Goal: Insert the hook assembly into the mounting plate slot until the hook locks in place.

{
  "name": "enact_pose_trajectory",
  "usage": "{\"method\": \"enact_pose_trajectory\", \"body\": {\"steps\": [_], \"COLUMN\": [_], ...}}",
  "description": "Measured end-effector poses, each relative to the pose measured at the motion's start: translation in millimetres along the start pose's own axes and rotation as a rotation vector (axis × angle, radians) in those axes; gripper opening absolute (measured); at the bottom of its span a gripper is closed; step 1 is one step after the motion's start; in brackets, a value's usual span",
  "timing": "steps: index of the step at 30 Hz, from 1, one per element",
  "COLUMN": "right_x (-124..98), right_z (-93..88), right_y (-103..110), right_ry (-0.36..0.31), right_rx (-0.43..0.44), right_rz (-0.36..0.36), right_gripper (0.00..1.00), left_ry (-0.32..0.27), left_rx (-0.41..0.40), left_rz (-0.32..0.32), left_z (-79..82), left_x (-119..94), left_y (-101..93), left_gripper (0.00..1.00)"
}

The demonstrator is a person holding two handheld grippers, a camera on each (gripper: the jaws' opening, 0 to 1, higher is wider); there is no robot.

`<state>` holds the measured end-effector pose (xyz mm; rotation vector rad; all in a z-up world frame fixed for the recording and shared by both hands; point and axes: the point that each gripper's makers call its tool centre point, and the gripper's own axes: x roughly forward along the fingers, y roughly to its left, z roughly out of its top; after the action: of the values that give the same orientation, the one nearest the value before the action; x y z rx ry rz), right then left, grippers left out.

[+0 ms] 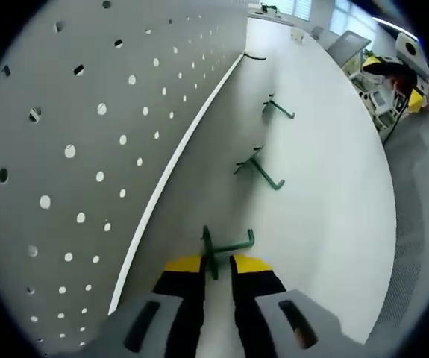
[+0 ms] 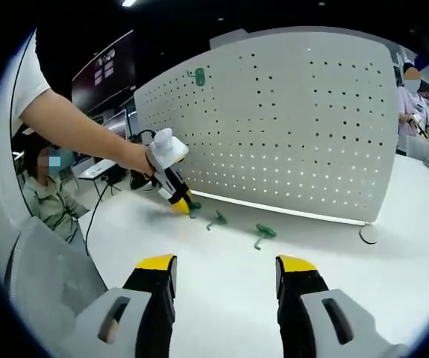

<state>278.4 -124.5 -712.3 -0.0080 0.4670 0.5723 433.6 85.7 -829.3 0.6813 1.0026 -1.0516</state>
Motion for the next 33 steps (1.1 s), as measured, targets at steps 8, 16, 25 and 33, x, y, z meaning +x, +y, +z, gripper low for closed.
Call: {"method": "enact_pose_trajectory", "body": {"steps": [8, 16, 25, 33], "right_x": [0, 0, -1, -1], "right_z": [-0.2, 0.1, 1.0, 2.1], "right_y": [0, -2, -2, -3], "right_ry": [-0.001, -0.005, -0.006, -0.011], "right_rx": [-0.001, 0.004, 0.006, 0.008], "right_rz": [0.0, -0.005, -0.005, -0.007], "right_gripper": [0.51, 0.51, 0.51, 0.51], "left_ry": [0.024, 0.026, -0.002, -0.114], "left_rx": [-0.035, -0.043, -0.066, -0.081], "left_rz": [0.007, 0.018, 0.024, 0.027], "left_z": [-4.4, -5.2, -5.3, 2.7], "left_x": [-1, 0, -2, -12], "left_y": [2.4, 3.5, 3.3, 1.9], "left_gripper": [0.05, 0.03, 0.02, 0.02]}}
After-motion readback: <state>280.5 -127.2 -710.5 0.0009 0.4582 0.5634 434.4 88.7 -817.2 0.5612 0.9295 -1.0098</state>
